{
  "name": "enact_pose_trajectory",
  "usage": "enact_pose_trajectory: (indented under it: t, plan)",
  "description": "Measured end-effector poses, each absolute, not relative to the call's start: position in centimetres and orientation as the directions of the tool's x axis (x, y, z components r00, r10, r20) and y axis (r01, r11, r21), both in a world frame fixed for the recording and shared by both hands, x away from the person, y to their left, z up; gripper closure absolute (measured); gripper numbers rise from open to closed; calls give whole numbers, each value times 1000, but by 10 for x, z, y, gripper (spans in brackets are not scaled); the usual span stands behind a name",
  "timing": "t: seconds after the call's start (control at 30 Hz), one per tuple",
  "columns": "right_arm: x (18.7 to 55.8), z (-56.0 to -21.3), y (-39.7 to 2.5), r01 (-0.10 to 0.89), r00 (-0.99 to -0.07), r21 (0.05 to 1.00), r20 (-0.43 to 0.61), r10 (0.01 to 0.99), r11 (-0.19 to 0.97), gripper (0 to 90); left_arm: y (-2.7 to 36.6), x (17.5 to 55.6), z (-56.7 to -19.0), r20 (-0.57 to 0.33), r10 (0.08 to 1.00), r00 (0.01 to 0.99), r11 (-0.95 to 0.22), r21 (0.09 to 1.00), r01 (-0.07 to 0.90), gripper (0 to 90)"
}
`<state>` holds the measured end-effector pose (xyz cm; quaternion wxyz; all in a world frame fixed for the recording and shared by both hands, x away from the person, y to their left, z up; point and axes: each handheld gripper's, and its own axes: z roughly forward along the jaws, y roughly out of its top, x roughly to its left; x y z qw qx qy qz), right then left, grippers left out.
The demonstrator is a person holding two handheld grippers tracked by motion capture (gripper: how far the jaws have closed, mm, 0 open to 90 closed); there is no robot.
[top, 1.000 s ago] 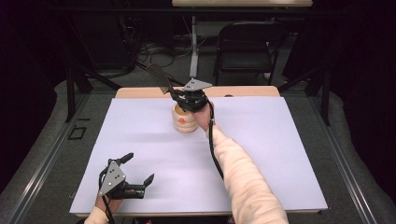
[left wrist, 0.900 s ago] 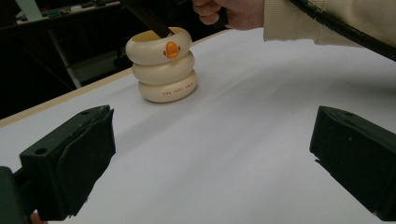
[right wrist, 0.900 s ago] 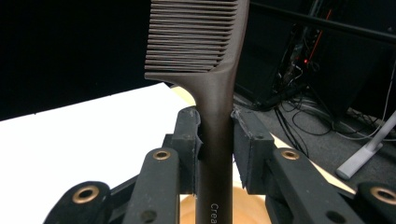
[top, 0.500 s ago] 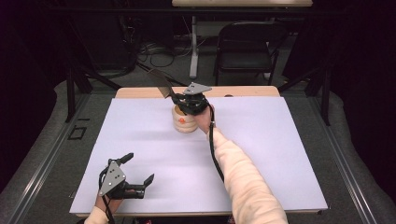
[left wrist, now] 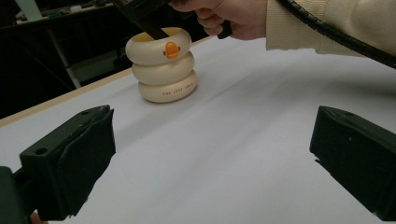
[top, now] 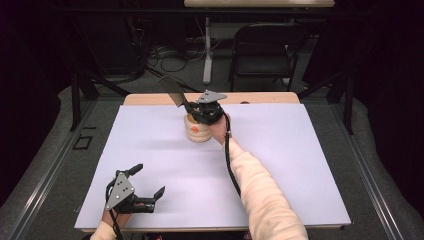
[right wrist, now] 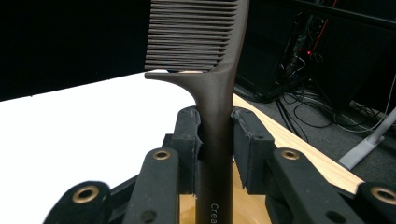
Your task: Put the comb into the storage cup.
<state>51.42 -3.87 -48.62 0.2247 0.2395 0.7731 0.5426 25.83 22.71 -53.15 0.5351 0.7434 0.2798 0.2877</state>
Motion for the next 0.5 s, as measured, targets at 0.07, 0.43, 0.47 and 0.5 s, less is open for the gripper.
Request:
enact_pose_trajectory:
  t: [0.07,0.43,0.47,0.5]
  plan:
    - [514,-487,-39,129,-784,945,-89,615,301,720,227,258,-531,129,723,679,-272,956,107,2]
    - [515,-488,-40,140,-788,938,-89,609,318,720,227,258,-531,133,723,678,-274,956,105,2]
    - [515,-489,-40,142,-787,937,-88,610,319,720,227,258,-531,132,723,678,-273,956,105,2]
    - [515,-489,-40,146,-787,936,-87,611,321,719,227,258,-531,132,723,678,-273,956,105,2]
